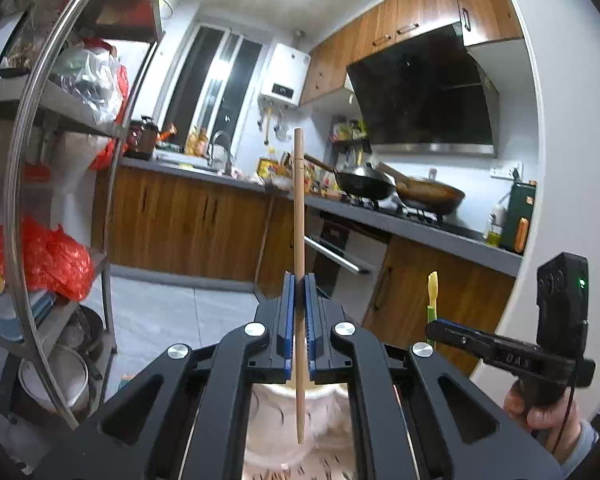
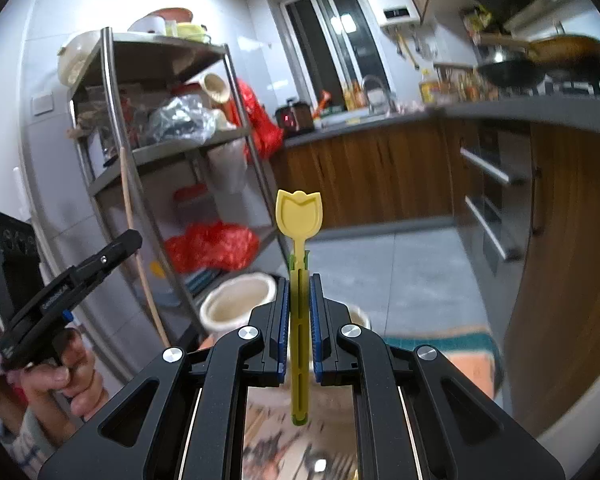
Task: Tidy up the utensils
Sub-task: 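Lift chopstick and yellow utensil and carry them over the white holder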
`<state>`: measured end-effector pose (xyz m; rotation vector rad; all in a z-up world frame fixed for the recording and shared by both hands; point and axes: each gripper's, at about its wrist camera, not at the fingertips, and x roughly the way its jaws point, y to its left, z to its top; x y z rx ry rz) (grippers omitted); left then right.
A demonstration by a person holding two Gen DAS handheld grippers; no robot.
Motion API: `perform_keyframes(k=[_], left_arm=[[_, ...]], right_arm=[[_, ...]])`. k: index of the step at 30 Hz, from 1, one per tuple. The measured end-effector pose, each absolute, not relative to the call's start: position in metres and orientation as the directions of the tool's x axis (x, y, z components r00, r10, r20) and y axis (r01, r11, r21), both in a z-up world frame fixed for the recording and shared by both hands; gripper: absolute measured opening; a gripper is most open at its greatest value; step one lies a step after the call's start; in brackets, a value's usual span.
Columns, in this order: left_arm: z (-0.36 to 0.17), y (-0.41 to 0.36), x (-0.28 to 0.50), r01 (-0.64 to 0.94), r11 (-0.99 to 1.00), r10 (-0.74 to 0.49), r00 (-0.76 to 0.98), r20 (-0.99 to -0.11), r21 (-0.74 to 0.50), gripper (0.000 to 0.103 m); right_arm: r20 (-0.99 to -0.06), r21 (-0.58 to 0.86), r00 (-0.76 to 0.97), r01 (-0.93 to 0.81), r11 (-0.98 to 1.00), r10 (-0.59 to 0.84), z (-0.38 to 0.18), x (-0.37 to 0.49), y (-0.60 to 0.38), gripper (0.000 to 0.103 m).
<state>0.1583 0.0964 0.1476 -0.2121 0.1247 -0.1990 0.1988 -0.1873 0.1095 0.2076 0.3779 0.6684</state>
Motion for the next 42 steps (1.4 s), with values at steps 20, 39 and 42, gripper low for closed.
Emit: perform_keyframes(k=[20,39,42], left_arm=[[0.107,0.062,0.207,0.151,0.979,-0.171,0.974,-0.149,-0.134,0.004],[0.095,0.053,0.225,0.117,0.988,-0.145,0.911,-0.387,-0.096,0.004],[0.093,0.053,0.233,0.119,0.988,-0.148,0.893,-0.425,-0.094,0.005]], right_arm=[[-0.327,0.199,0.744,-0.549,0.812,0.583,0.079,0.234,-0.148,0.011],[-0.549,0.183,0.633,-0.547,0.817,0.546,0.055,0.242,-0.129,0.011],[-0.563,0.186,0.618,-0.552,0.813,0.549,0.055,0.243,-0.125,0.011]])
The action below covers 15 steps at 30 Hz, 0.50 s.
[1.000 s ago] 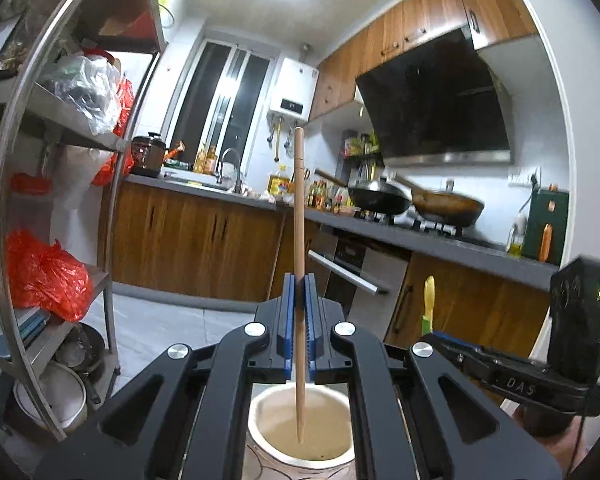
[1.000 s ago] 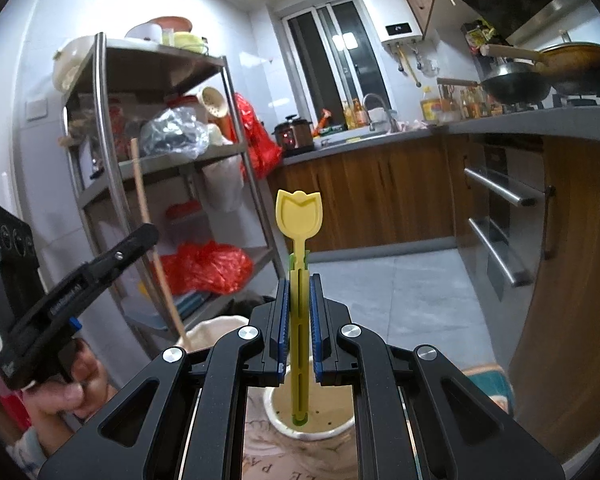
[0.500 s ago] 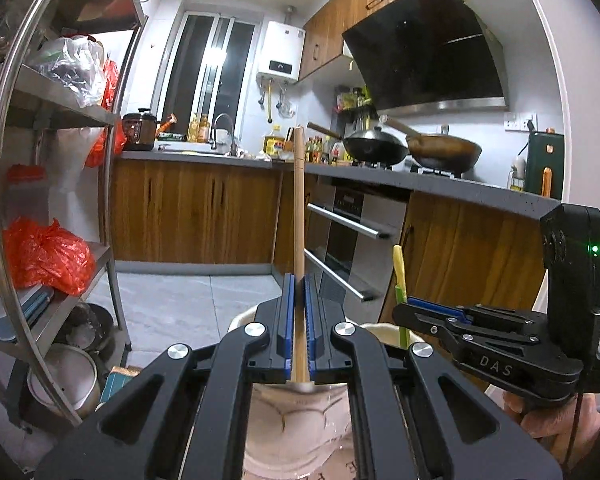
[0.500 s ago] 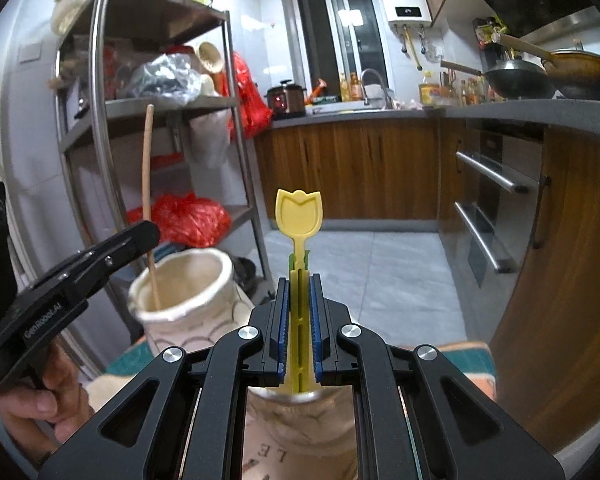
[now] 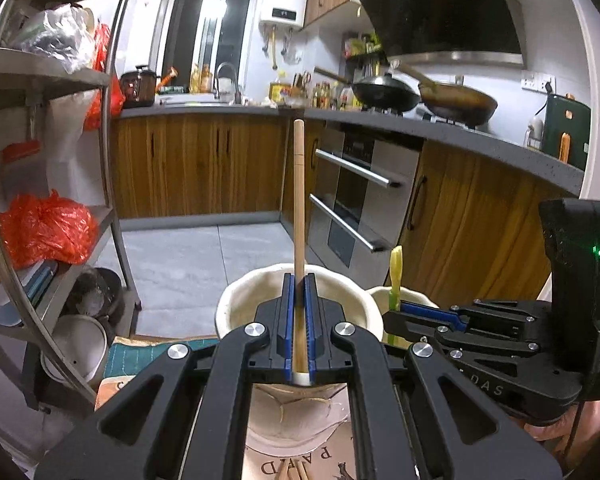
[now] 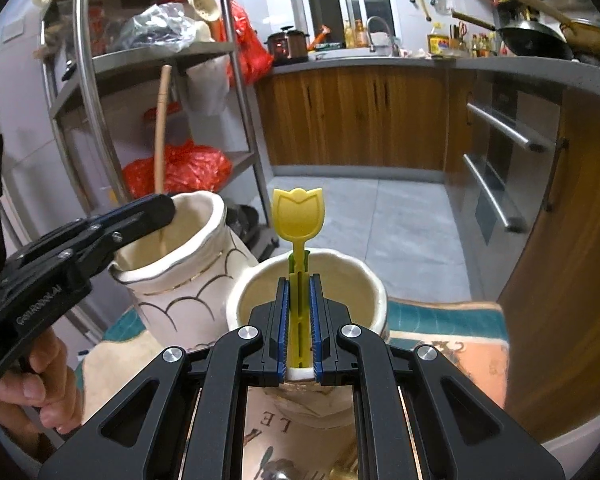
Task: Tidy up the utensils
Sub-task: 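Lift chopstick and yellow utensil and carry them over the white holder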
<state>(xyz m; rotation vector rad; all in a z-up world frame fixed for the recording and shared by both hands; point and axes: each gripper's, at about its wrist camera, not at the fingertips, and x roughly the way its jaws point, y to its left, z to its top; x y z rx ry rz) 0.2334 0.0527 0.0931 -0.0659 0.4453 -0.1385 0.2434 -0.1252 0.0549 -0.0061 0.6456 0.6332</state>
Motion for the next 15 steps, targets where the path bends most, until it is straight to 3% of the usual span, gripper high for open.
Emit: perform_keyframes(k=[15], left_arm=[[0.096,0.056,0.250,0.067,0.995,-0.097,0.868,-0.487,-0.078,0.005]], right_arm=[[-0.630,0.129,0.604,-0.539,0.832,0.489,0.056,0.253,-0.110,0.011]])
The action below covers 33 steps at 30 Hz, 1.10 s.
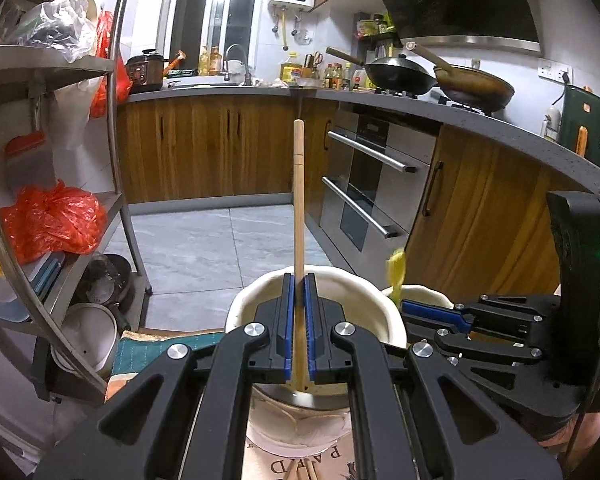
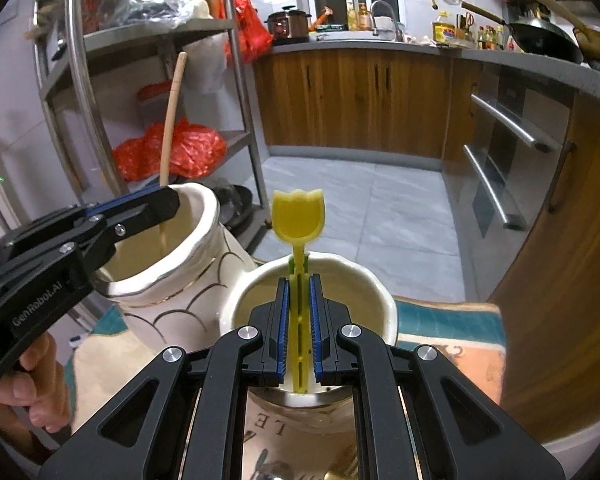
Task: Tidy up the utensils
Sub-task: 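Lift chopstick and yellow utensil and carry them over the white holder, then open both tools to drop chopstick and yellow utensil into holder, then return both tools to table and grasp another chopstick and yellow utensil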
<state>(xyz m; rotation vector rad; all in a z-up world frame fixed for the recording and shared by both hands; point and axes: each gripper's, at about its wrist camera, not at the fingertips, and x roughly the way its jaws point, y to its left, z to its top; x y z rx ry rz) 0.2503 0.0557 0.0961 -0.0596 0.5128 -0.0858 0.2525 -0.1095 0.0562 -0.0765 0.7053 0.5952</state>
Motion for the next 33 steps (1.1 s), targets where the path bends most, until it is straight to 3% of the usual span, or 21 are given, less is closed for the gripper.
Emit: perform_keyframes(k=[13,17,20,33], left_arm=[[0.097,0.056,0.246,0.066,0.995,-0.095,0.874,-0.476,-0.078,0.006],[0.097,0.057,0.243,0.068,0.994,-0.098,0.876,-0.472,-0.080,0.008],[0.097,0.060,0.239,0.073,0.994,-0.105,0.879,-0.465,-0.085,0.018],[0.107,0.069,0.178,0.126,0.989,-0.149,0.897,-0.416,-0.082,0.023]], right_arm=[[-0.603,0.133,0.614,-0.552,0.823,0.509,0.063,0.247,-0.116,0.019],[-0.578,0.130,0.625,-0.564,0.815,0.525,0.071,0.241,-0.120,0.028],[-0.555,0.133,0.635,-0.569,0.811,0.537,0.079,0.234,-0.125,0.031],[-0.494,0.121,0.683,-0.560,0.820,0.538,0.094,0.189,-0.165,0.034]])
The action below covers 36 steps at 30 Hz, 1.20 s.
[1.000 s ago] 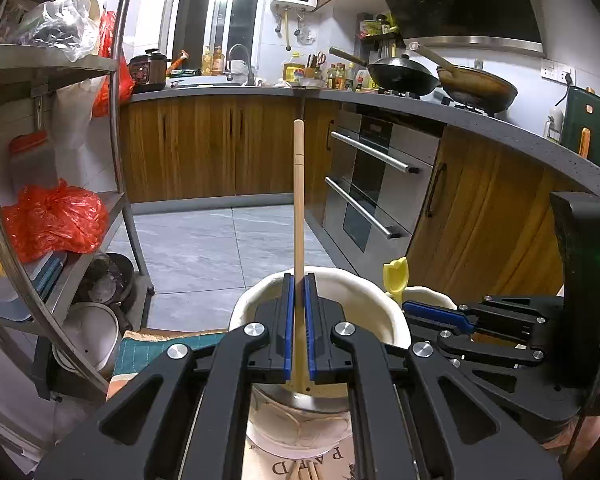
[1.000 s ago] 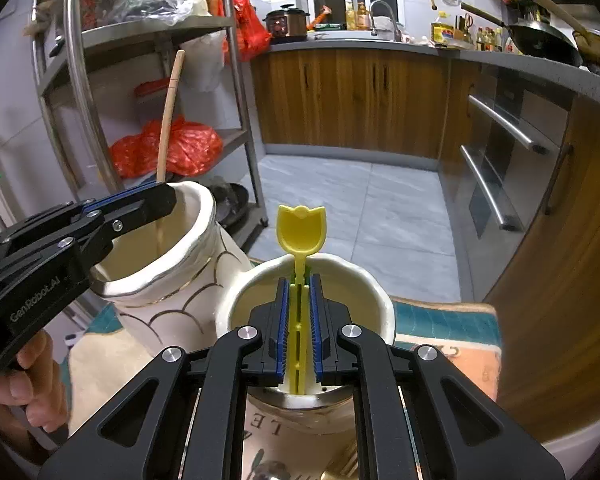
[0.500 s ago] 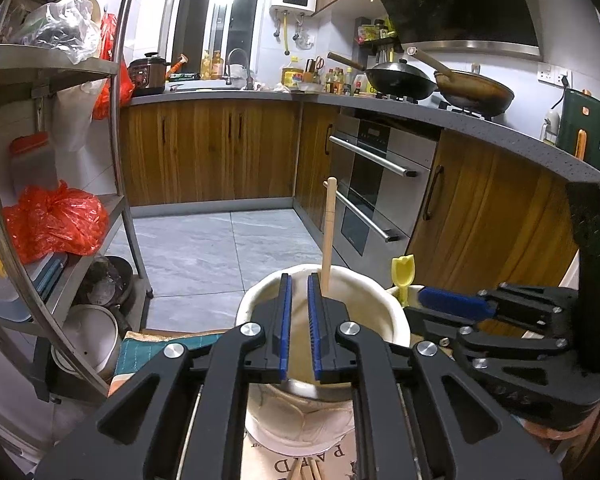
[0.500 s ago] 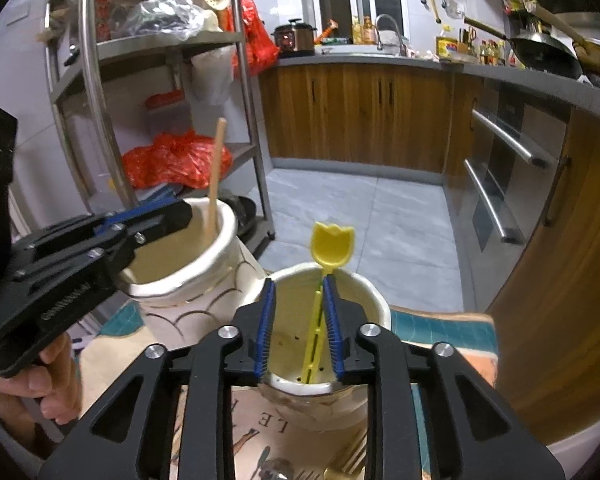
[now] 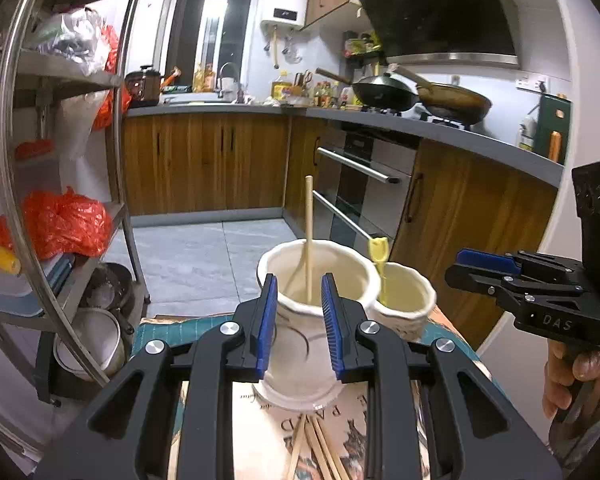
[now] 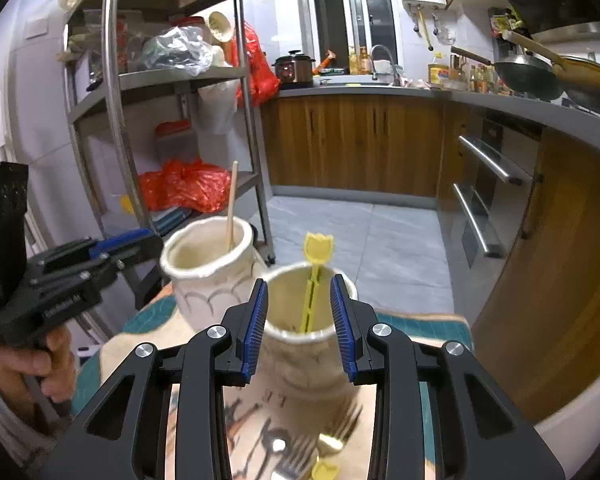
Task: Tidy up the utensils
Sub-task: 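Return both tools to table and grasp another chopstick and yellow utensil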
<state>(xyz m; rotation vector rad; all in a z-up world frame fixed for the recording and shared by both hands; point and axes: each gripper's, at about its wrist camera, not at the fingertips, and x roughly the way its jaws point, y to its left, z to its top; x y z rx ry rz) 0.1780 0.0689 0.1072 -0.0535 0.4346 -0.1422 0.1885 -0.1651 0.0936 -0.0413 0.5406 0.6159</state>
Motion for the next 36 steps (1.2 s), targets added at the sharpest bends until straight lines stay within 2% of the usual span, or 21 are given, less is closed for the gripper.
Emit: perform_keyframes(k=[6,17,24,30,34,36], left_arm=[[0.102,0.074,0.144,0.115,0.992,-0.125,0.904,-0.410,-0.049,0.023],[0.029,0.079,0.128,0.117,0.993,-0.089,0.784,-0.614,0.006,0.023],[0.000,0.074,0.128,0.180,0.983,-0.098,0.690,-0.717,0.039,0.023],[-0.018,0.061,0.125,0.244,0.968,-0.111,0.623,-0.774,0.058,0.023],[-0.019,0.065,0.127,0.241,0.970,-0.119,0.603,-0.789,0.038,0.023],[-0.019,0.066,0.128,0.247,0.968,-0.123,0.594,-0.795,0.035,0.023]], right_arm=[[-0.522,0.101,0.680,-0.550,0.829,0.514,0.078,0.168,-0.181,0.034],[-0.695,0.162,0.523,-0.554,0.817,0.493,-0.005,0.151,-0.201,0.034],[-0.735,0.178,0.467,-0.566,0.805,0.491,-0.027,0.132,-0.209,0.034],[-0.763,0.159,0.447,-0.570,0.806,0.467,-0.034,0.131,-0.207,0.033],[-0.791,0.125,0.428,-0.587,0.800,0.438,-0.033,0.134,-0.206,0.025],[-0.818,0.099,0.396,-0.617,0.780,0.417,-0.031,0.137,-0.202,0.024]])
